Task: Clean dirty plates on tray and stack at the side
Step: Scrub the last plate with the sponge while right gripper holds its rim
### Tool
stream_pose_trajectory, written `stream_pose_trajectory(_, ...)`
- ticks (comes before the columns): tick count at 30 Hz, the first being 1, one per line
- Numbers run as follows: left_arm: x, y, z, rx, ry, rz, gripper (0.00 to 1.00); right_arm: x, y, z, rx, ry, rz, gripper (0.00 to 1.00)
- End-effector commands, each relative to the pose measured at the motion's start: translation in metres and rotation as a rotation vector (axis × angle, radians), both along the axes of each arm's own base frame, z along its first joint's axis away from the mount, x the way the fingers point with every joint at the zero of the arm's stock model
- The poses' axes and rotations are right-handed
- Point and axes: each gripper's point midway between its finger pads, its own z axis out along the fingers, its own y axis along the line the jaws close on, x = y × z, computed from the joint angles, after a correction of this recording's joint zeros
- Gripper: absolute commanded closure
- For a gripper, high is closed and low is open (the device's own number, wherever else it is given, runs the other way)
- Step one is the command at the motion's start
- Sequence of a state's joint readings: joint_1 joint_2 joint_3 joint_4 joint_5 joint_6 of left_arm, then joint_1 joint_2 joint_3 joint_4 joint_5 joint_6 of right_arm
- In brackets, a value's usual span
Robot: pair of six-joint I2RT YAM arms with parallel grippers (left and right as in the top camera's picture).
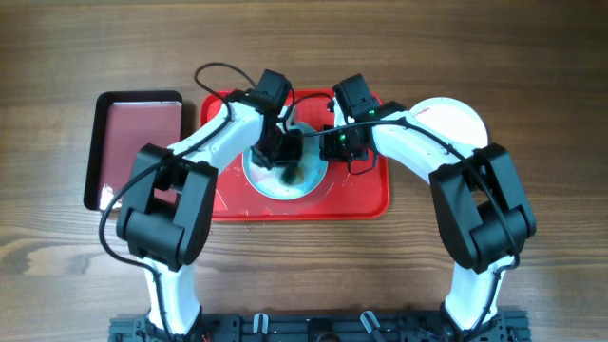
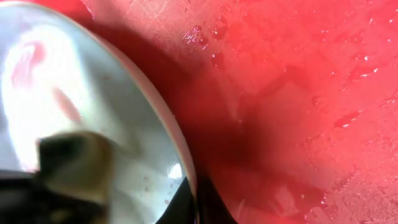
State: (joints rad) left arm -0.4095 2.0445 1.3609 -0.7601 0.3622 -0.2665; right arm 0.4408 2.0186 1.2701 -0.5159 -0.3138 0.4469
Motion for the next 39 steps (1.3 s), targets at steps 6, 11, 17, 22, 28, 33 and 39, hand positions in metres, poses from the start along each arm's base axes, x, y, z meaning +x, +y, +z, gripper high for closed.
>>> stream_pose_trajectory(6, 0.076, 0.021, -0.011, 0.154, -0.293, 0.247, 0.96, -0.007, -0.011, -0.015, -0.043, 0.035, -0.011, 0.96)
stream_pose_trajectory(11, 0.091, 0.062, -0.01, 0.34, -0.373, 0.359, 0.96, -0.007, -0.011, -0.015, -0.042, 0.035, -0.011, 0.96)
stream_pose_trajectory(17, 0.039, 0.117, -0.013, 0.636, -0.221, 0.385, 0.96, -0.007, -0.011, -0.015, -0.043, 0.032, -0.004, 0.96)
stream_pose_trajectory(22, -0.024, 0.074, -0.023, 0.42, 0.073, 0.111, 0.96, -0.006, -0.01, -0.015, -0.041, 0.031, -0.011, 0.96)
stream_pose_trajectory(28, -0.03, -0.024, -0.006, -0.065, 0.071, -0.109, 0.96, -0.006, -0.01, -0.015, -0.041, 0.032, -0.01, 0.96)
stream_pose_trajectory(33, 0.032, -0.043, 0.004, -0.132, -0.204, -0.098, 0.96, -0.006, -0.01, -0.015, -0.041, 0.031, -0.011, 0.96)
stream_pose_trajectory(39, 0.098, 0.041, 0.001, 0.329, -0.468, 0.191, 0.96, -0.007, -0.01, -0.015, -0.042, 0.032, -0.01, 0.96)
